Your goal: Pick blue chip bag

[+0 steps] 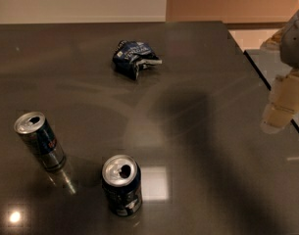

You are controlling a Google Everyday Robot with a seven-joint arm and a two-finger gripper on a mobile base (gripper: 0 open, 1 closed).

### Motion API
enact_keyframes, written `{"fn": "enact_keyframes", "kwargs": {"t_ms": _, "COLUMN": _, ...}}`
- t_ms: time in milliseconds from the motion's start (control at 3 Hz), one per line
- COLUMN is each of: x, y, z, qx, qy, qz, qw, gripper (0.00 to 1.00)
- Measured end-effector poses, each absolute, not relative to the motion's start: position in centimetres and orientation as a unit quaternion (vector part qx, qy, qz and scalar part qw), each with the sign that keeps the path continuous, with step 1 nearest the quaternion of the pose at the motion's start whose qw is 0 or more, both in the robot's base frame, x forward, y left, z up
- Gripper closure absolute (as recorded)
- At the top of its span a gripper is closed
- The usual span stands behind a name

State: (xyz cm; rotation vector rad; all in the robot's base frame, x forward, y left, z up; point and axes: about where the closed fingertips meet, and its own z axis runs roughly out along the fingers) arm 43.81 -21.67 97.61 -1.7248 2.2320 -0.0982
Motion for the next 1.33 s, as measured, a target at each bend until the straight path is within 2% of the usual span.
{"fn": "enact_keyframes", "kwargs": {"t_ms": 667, "x": 45.6, "y": -21.2, "z": 97.4, "qx": -0.605, "qy": 0.776, "qz": -0.038, "qw": 0.174, "gripper": 0.00}}
{"fn": "enact_keyframes", "kwargs": {"t_ms": 1333, "x": 52.6, "y": -17.8, "z": 95.9, "qx": -0.611, "qy": 0.763, "qz": -0.013, "qw": 0.212, "gripper": 0.00}}
